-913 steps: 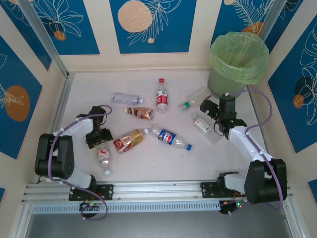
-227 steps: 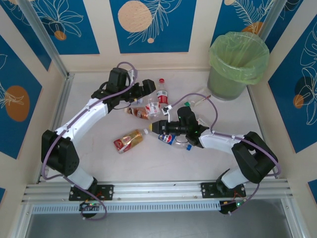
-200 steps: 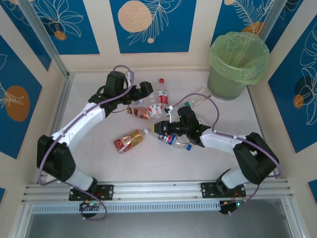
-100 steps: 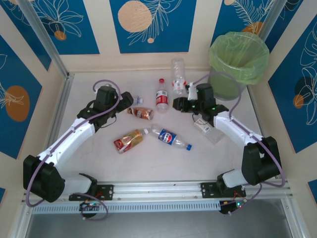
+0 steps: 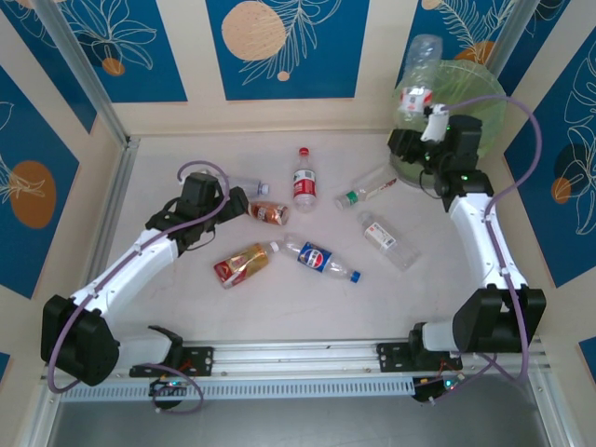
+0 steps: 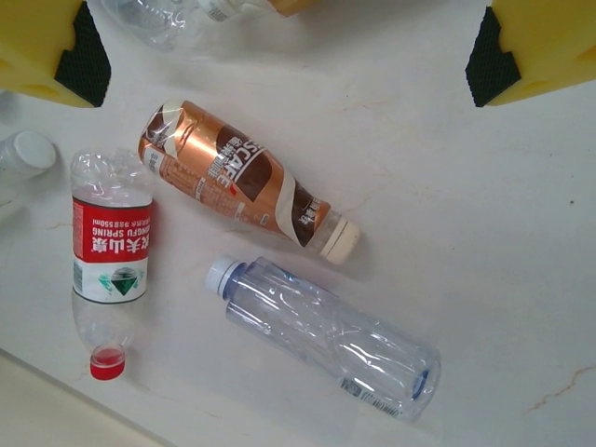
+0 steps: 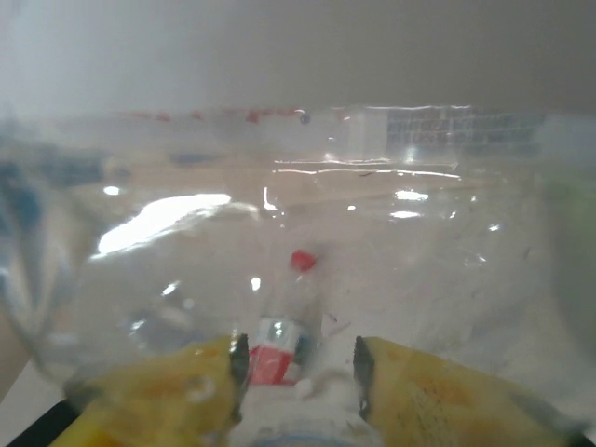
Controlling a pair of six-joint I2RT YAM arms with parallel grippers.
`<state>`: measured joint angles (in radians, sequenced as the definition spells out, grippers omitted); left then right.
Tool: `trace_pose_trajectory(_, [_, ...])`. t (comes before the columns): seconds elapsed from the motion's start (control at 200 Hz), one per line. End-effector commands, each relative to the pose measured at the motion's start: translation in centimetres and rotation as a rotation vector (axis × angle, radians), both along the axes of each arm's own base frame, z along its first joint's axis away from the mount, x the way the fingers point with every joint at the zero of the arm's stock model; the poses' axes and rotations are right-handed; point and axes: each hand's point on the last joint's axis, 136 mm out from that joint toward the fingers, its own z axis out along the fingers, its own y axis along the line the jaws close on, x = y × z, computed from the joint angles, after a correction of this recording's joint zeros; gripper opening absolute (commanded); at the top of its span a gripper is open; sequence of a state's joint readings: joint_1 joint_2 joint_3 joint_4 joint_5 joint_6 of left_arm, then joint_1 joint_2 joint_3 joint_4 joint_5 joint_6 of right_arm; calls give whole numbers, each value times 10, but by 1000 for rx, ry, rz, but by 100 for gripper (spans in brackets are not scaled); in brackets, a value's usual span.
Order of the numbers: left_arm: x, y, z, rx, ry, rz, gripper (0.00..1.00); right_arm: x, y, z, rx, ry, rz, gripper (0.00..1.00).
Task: Put the plastic bottles in the bin
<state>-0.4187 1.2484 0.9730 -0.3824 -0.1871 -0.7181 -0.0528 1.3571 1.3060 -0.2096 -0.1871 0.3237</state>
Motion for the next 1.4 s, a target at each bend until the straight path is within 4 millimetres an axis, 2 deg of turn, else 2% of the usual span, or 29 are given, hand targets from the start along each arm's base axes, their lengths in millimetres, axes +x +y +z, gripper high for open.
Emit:
trace_pose_trajectory(0.0, [-1, -1, -2, 5, -2, -27, 100, 15, -28, 27, -40, -70, -46, 0])
trace_pose_trajectory(0.105, [-1, -2, -4, 5, 9, -36, 100, 36, -57, 40, -69, -107, -108, 0])
trace_pose_trajectory(0.19, [-3, -3, -6, 9, 19, -44, 100, 57, -72, 43, -115, -114, -126, 1])
trace_pose_trajectory(0.415, [-7, 0, -7, 22, 34, -43, 100, 113, -118, 30, -135, -75, -228, 7])
trace_pose_trajectory(0.61, [-11, 7, -8, 44, 37, -23, 100, 142, -132, 11, -204, -11, -235, 17])
trace_pose_trajectory(0.71, [-12, 9, -8, 53, 37, -20, 100, 148, -135, 1, -227, 20, -226, 25])
trace_pose_trajectory(0.815, [-12, 10, -10, 60, 42, -16, 100, 151, -139, -7, -236, 38, -240, 40])
trace_pose_trajectory(1.055, [-11, 10, -13, 67, 52, -16, 100, 153, -144, -14, -228, 60, -276, 63])
trace_pose_trajectory(1.395, [-12, 10, -16, 73, 52, -26, 100, 147, -142, 2, -225, 50, -303, 78])
